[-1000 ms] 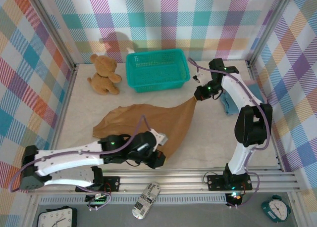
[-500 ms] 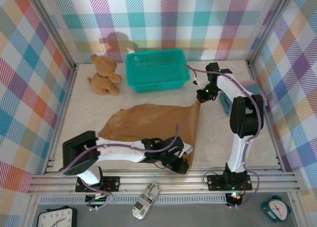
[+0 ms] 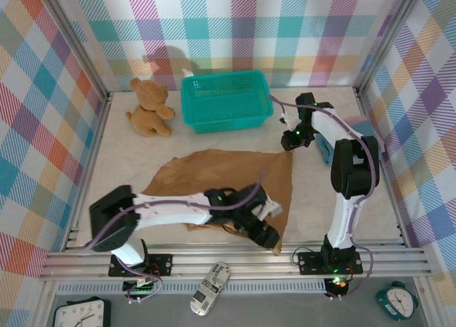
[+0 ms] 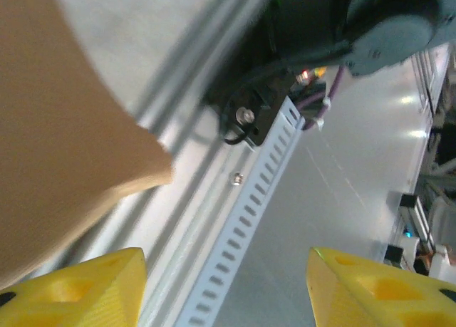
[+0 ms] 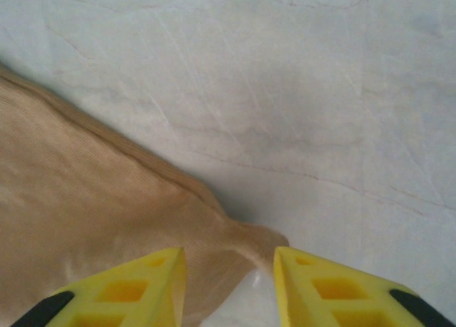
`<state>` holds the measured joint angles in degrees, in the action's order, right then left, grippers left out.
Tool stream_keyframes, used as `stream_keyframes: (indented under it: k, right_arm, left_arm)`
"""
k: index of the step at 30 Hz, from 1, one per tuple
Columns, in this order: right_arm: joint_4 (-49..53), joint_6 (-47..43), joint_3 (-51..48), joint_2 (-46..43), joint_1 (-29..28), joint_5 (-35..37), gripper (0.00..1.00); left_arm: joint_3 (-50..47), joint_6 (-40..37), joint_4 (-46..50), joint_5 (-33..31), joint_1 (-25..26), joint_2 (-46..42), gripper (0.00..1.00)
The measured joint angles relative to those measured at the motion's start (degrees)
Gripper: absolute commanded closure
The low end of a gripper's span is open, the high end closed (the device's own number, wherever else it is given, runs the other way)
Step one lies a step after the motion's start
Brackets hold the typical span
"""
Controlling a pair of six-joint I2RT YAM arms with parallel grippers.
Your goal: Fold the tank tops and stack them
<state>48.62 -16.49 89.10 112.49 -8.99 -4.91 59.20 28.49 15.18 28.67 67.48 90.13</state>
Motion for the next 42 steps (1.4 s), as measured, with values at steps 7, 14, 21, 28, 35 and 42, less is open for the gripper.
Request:
stream_keyframes:
  k: [7,14,21,28,35,42]
  right_arm:
    - [-4.81,16.63,-16.57,-17.55,-0.46,-4.17,0.57]
    - [-19.89,32.46,-32.52,-20.50,-8.72,-10.62,0.51]
    - [-26.38,37.07,-33.18,-12.76,-11.61,-8.57,0.49]
    - [-24.68,32.50,-20.98,-3.89,-11.74,-5.57,0.48]
    - [-22.88,22.58,-15.41,-1.11,-12.04,-5.42,0.42]
    - [-19.47,7.02,-22.73,-17.03,-16.31,-5.73,0.39]
  left_arm:
    - [0.50,-7.80,13.57,-12.24,-21.62,-6.08,0.40]
    - [-4.11,-10.64,16.83,-23.17,-38.03,-2.29,0.41]
    - [-10.75,-10.05,17.86,-27.28,-42.36,-0.48,0.41]
    - [-11.28,-9.44,17.64,-26.05,-49.48,-0.76,0.42]
    - [-7.17,-10.54,20.63,-25.00,-52.30,0.90,0.41]
    - [-0.76,-9.35,32.72,-23.93,-51.91,-2.54,0.41]
